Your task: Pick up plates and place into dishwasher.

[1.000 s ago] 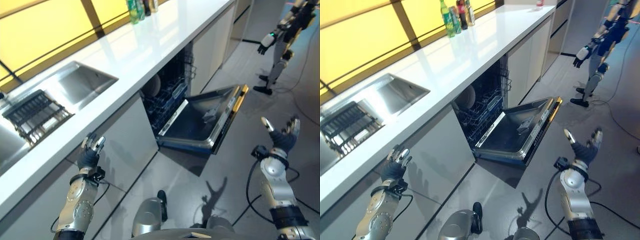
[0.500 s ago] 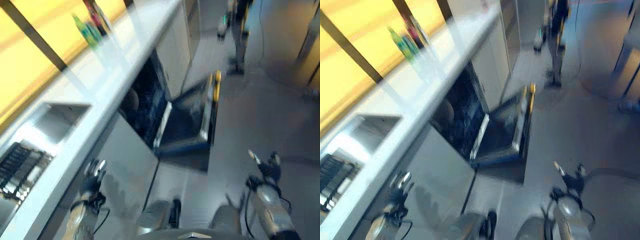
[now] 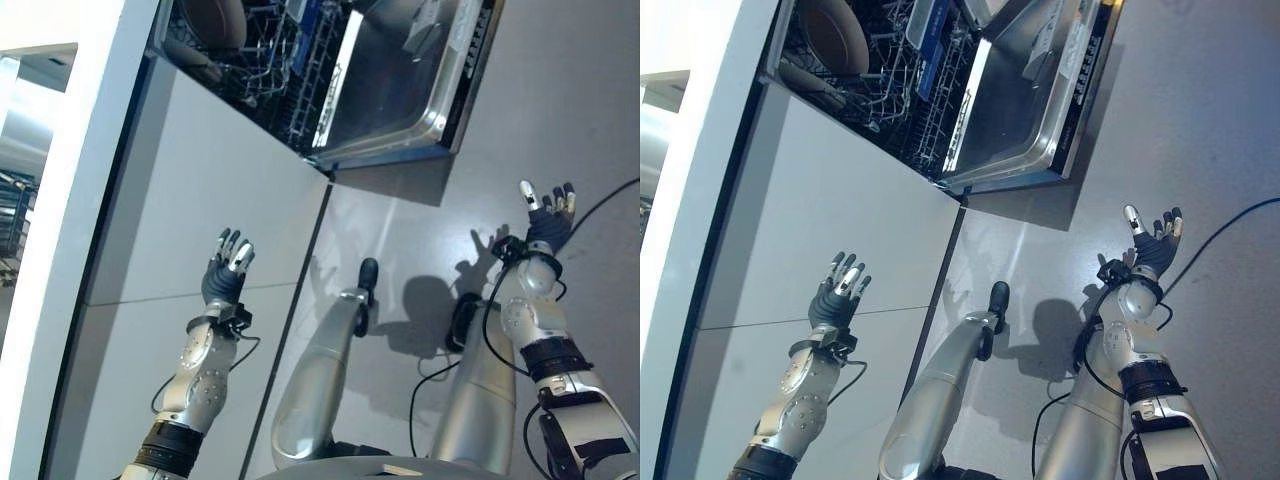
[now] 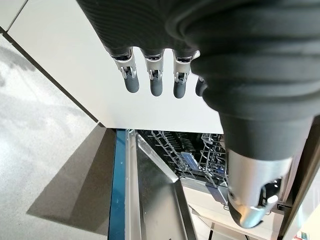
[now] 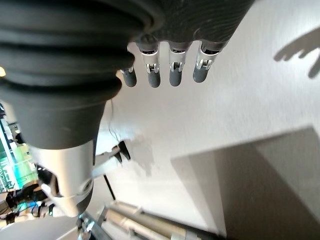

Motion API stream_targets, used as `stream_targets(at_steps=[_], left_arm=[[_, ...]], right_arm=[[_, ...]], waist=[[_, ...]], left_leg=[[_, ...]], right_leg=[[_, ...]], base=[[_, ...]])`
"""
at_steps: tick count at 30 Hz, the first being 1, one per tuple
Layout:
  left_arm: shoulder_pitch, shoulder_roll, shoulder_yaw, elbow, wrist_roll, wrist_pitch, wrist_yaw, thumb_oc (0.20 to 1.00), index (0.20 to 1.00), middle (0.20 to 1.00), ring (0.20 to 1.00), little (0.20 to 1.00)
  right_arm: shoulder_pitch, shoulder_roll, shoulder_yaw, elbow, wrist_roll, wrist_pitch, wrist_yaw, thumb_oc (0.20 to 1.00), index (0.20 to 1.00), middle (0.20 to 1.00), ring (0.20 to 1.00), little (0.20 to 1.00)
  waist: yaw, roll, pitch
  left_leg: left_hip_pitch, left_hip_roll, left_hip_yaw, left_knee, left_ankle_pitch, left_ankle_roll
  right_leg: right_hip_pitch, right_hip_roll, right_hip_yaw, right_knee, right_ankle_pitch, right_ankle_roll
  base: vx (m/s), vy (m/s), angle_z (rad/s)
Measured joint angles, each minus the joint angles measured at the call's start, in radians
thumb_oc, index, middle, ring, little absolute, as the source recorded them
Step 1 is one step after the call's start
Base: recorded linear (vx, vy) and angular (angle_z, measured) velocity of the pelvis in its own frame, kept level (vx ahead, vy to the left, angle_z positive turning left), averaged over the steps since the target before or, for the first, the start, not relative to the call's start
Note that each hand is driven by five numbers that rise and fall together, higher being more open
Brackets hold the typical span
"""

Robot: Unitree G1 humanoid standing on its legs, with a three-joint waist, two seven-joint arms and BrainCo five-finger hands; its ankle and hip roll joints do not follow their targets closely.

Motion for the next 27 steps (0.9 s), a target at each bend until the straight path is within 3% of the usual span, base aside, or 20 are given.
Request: stream_targets(at_steps=[5, 11, 20, 27], left_arm=[[-0.005, 0.012, -0.001, -0.034, 0.0, -0.017, -0.004, 1.0, 1.0, 1.0, 1.0, 1.0], [-0.004, 0.041, 0.0, -0.055, -0.002, -0.02, -0.026, 1.0, 1.0, 1.0, 1.0, 1.0], [0.035, 0.074, 0.026, -0.066, -0.025, -0.019, -0.109, 1.0, 1.0, 1.0, 1.0, 1.0], [0.075, 0.074, 0.053, -0.068, -0.042, -0.016, -0.185, 1.0, 1.0, 1.0, 1.0, 1.0]], right_arm=[[-0.09, -0.002, 0.0, 0.0, 0.065, -0.003, 0.117, 1.0, 1.0, 1.0, 1.0, 1.0], [-0.181, -0.004, 0.016, 0.0, 0.108, 0.053, 0.233, 1.0, 1.0, 1.0, 1.0, 1.0], [-0.19, -0.056, -0.024, 0.032, 0.144, 0.112, 0.219, 1.0, 1.0, 1.0, 1.0, 1.0], [-0.187, -0.082, -0.03, 0.046, 0.16, 0.143, 0.192, 1.0, 1.0, 1.0, 1.0, 1.0]], waist=[[0.033, 0.0, 0.0], [0.068, 0.0, 0.0], [0.078, 0.0, 0.0], [0.09, 0.001, -0.001]], left_leg=[[-0.061, -0.006, -0.006, 0.038, -0.015, -0.022], [-0.068, -0.023, -0.009, 0.059, -0.022, -0.032], [-0.061, -0.058, -0.05, 0.059, -0.005, -0.009], [-0.046, -0.063, -0.102, 0.033, 0.016, -0.009]], right_leg=[[-0.041, 0.0, 0.0, 0.008, -0.001, 0.013], [-0.026, -0.023, -0.011, 0.009, -0.007, 0.033], [0.019, -0.055, -0.047, 0.009, -0.011, 0.04], [0.057, -0.074, -0.119, -0.001, -0.019, 0.029]], base=[[0.03, 0.071, 0.01], [0.02, 0.031, 0.08], [-0.02, -0.023, 0.18], [-0.03, -0.038, 0.14]])
